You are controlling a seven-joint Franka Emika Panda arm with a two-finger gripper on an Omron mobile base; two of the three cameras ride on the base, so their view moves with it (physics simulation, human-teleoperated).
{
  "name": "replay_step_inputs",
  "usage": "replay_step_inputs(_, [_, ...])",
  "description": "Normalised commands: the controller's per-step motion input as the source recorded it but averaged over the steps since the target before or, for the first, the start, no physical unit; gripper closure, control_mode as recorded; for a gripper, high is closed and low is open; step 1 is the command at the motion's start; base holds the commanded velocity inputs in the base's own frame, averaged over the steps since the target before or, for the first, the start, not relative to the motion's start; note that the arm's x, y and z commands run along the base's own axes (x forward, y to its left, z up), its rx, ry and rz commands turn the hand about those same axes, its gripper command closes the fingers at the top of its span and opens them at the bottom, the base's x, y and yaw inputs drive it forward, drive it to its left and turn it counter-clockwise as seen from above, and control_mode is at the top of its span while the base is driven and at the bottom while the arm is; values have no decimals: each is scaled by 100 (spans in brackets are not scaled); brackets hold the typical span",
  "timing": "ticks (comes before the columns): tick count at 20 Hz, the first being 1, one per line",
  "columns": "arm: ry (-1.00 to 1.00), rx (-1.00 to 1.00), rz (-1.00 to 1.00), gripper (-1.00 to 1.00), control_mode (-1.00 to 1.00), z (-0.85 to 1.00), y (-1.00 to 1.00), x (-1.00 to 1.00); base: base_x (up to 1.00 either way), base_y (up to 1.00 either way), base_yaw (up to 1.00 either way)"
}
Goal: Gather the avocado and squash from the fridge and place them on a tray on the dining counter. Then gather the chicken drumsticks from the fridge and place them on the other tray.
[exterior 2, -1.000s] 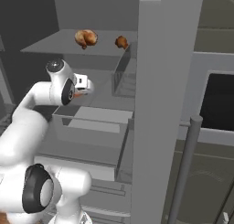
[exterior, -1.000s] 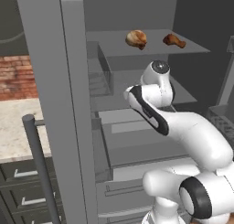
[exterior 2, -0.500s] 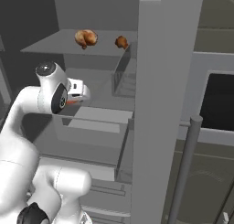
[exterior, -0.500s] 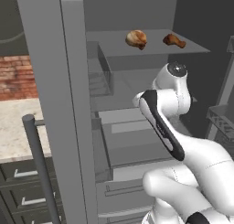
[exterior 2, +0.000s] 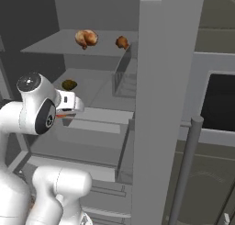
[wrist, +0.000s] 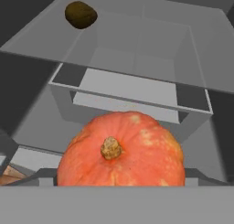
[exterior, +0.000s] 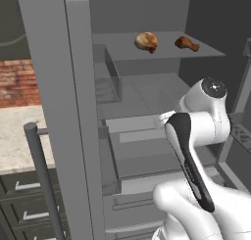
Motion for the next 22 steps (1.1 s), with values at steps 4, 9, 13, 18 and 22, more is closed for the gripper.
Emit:
replay_step_inputs(4, [0,0,0,100,-100,41,-13,-62,0,0,0])
replay_step_inputs(9, [1,0,0,100,-100,51,-5,-17,0,0,0])
replay_step_inputs(13, [6,0,0,100,-100,0,0,0,0,0,0])
replay_step_inputs(18, [0,0,0,100,100,-1,0,0,-33,0,0])
replay_step_inputs(22, [0,0,0,100,100,0,0,0,-100,0,0])
